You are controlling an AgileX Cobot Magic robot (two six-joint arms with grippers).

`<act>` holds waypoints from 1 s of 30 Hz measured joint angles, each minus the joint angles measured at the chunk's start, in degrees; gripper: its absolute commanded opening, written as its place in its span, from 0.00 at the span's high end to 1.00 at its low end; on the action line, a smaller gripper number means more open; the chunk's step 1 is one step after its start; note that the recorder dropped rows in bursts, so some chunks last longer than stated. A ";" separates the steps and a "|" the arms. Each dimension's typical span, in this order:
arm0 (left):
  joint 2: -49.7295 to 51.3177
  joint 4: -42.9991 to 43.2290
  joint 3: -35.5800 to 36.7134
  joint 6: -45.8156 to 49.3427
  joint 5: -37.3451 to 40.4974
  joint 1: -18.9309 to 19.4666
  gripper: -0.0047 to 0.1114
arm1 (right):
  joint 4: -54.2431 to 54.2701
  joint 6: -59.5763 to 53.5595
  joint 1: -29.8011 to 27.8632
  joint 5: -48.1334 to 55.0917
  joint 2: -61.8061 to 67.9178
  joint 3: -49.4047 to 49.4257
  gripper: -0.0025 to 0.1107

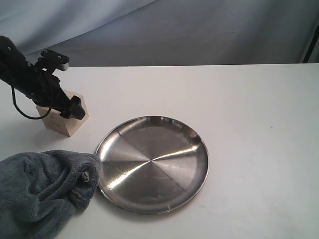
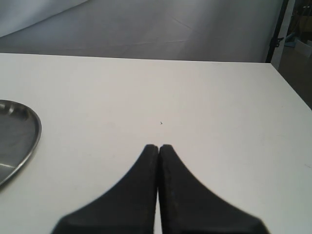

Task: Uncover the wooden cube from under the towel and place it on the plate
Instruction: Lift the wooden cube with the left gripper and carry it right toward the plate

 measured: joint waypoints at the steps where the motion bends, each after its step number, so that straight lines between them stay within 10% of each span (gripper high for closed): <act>1: 0.23 0.00 0.00 0.00 0.00 0.00 0.06 | 0.00 0.00 0.00 0.00 0.00 0.00 0.98; 6: 0.47 0.00 0.00 0.00 -0.15 0.00 0.15 | 0.00 0.00 0.00 0.00 0.00 0.00 0.98; 15: 0.47 0.14 0.00 -0.13 -0.48 0.00 0.96 | 0.00 0.00 0.00 0.00 0.00 0.00 0.98; 30: -3.44 0.26 0.33 -0.13 0.87 0.00 0.96 | 0.00 0.00 0.00 0.00 0.00 0.00 0.98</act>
